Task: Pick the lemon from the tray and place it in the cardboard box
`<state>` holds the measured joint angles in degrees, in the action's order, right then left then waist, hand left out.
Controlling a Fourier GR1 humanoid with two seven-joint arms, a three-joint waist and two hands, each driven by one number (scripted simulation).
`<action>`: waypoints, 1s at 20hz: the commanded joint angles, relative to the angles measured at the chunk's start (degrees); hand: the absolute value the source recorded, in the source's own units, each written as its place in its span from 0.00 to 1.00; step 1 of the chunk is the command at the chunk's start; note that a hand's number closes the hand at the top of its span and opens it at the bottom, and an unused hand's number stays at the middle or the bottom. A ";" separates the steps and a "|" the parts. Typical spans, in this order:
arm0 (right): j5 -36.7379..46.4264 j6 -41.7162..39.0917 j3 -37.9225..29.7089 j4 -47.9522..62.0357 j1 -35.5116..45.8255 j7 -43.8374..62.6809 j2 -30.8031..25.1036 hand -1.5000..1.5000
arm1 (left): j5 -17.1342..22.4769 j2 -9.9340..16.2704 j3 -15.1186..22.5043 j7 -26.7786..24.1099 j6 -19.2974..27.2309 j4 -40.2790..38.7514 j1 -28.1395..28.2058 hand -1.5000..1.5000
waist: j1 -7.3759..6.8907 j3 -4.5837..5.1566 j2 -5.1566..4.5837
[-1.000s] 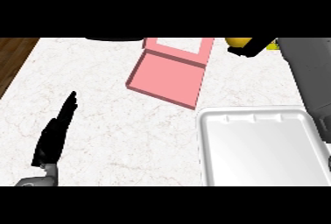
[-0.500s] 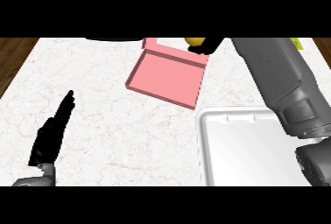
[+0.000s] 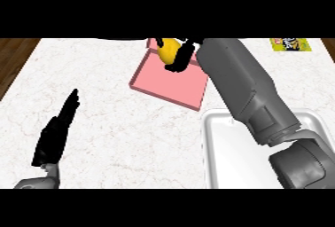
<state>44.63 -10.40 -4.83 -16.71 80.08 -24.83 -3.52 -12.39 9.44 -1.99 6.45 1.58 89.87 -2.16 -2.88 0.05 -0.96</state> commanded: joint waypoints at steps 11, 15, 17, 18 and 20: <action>-6.07 6.41 -5.20 7.72 -1.83 0.49 3.50 0.00 | 0.33 -0.16 0.49 -1.24 -1.19 0.14 -1.01 0.50 | -2.30 -0.06 -0.73; -13.46 9.29 -12.82 6.19 -1.89 0.85 3.51 0.00 | 0.19 -0.02 -0.27 -1.16 -0.85 -2.11 -2.30 0.50 | -1.43 -0.06 -0.76; -16.64 7.35 -16.30 5.76 0.29 2.44 1.99 0.00 | -0.01 0.33 -0.30 -1.85 -1.04 -2.43 -1.43 0.50 | -1.50 -0.05 -0.79; -17.57 5.16 -17.25 5.99 -0.44 1.00 -0.46 0.00 | -0.06 -0.29 0.55 -1.20 -1.08 -0.89 -0.21 0.50 | -1.73 -0.09 -0.81; -20.28 4.18 -20.03 6.32 -0.92 0.83 -1.60 0.00 | 0.07 -0.15 0.28 -0.22 -1.13 -0.87 -1.16 0.50 | -1.96 -0.11 -1.05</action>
<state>29.30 -3.78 -19.78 -10.50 79.18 -23.65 -2.25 -12.35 9.22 -1.87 5.52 0.71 88.21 -3.82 -4.53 -0.02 -1.84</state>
